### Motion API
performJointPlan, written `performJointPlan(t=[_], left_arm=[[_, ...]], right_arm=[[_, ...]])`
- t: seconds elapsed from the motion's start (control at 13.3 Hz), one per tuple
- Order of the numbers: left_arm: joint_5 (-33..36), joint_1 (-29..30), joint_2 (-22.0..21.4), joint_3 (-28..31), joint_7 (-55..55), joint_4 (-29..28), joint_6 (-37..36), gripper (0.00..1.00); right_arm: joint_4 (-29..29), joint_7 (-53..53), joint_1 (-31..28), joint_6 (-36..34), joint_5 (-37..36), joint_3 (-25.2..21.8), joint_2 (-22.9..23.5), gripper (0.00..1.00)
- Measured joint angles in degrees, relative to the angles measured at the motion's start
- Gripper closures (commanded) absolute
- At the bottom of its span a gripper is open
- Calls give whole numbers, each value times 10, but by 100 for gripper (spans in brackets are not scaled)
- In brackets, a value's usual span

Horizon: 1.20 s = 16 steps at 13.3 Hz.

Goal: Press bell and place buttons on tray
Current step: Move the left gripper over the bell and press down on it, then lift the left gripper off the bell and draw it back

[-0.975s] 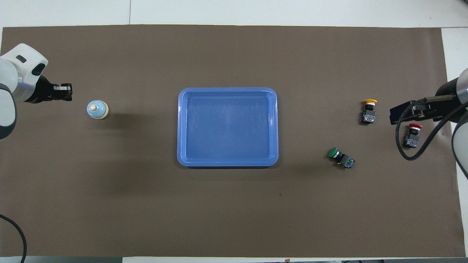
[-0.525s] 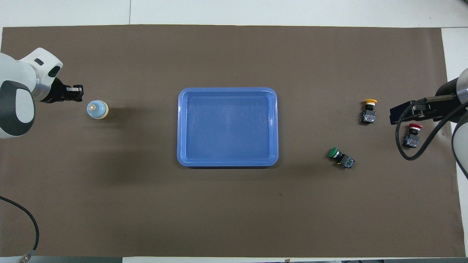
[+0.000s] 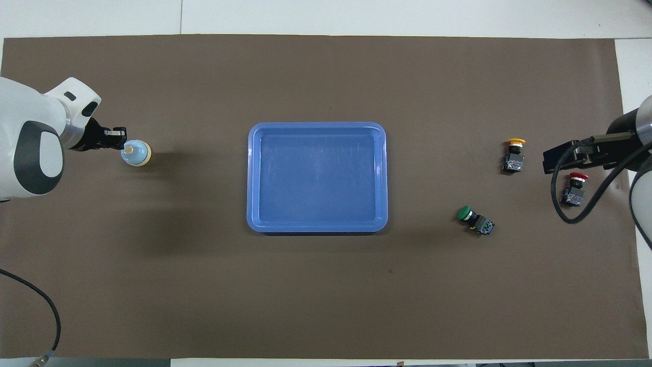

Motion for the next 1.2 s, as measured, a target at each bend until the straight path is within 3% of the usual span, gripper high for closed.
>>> performJointPlan(t=[0.53,0.75,0.9,1.2], left_arm=[[0,0,-4,0,0,-29,45,100],[0,0,-22,0,0,-2,-38,29],[0,0,-65,0,0,25,-117,3],[0,0,-168,-1,0,32,-227,0]], right_arm=[[0,0,0,0,0,0,0,0],[0,0,0,0,0,0,0,0],[0,0,0,0,0,0,0,0],[0,0,0,0,0,0,0,0]])
